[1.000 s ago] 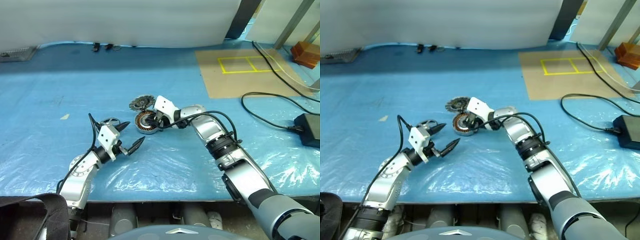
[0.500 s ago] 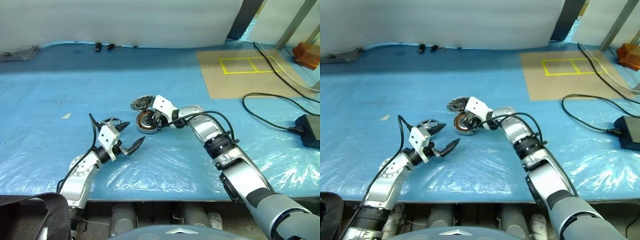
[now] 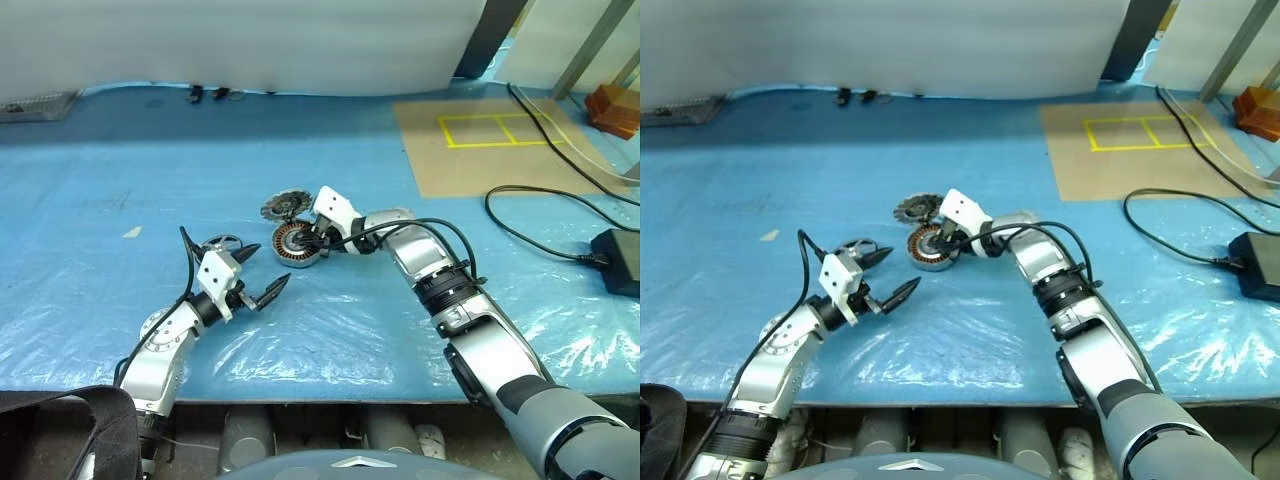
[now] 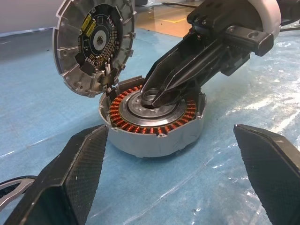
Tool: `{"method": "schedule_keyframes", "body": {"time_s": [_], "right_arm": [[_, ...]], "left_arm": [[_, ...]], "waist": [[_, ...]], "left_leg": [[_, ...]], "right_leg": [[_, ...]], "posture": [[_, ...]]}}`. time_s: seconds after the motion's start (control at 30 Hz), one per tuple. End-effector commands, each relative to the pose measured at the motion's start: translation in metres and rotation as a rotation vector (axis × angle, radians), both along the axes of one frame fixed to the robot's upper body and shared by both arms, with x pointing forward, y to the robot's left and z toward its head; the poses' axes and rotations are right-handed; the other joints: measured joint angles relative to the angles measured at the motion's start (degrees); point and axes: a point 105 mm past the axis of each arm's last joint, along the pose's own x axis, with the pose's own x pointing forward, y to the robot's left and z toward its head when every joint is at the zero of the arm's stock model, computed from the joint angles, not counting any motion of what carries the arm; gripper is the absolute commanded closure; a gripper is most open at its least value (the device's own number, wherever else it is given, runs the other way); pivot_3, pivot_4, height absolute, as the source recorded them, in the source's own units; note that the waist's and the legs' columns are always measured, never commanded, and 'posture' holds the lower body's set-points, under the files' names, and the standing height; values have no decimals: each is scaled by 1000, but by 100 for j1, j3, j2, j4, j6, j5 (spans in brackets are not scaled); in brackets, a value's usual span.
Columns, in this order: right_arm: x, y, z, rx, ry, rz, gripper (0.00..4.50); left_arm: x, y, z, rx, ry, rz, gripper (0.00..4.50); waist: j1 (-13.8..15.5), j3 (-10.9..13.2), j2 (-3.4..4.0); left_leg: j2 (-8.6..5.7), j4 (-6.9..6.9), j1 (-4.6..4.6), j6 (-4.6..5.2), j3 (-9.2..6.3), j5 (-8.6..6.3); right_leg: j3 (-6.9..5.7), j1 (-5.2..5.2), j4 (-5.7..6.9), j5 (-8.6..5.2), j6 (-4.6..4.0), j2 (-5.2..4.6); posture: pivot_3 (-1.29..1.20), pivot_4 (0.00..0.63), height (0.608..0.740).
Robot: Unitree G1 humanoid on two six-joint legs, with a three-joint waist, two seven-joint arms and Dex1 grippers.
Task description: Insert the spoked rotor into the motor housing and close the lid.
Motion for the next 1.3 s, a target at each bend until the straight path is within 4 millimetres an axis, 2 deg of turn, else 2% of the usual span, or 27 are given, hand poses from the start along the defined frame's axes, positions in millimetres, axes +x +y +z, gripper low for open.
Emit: {"method": "schedule_keyframes", "body": {"time_s": [0.03, 0.37, 1.3], "right_arm": [[-1, 2, 7, 21, -21, 6, 3825], [-5, 11, 12, 41, -26, 30, 3825], [-4, 13, 8, 35, -21, 27, 3825]], "left_arm": [[1, -3, 7, -1, -31, -16, 0], [3, -1, 7, 3, -24, -12, 0], [4, -2, 12, -2, -27, -6, 0]], "waist": [[-3, 0, 0], [-3, 0, 0], [-6, 0, 0]], "left_leg": [[0, 0, 0, 0, 0, 0], [0, 0, 0, 0, 0, 0], [0, -1, -1, 0, 0, 0]], "right_leg": [[0, 0, 0, 0, 0, 0], [0, 0, 0, 0, 0, 0], [0, -1, -2, 0, 0, 0]], "posture": [[0, 150, 740], [0, 150, 740], [0, 150, 740]]}}
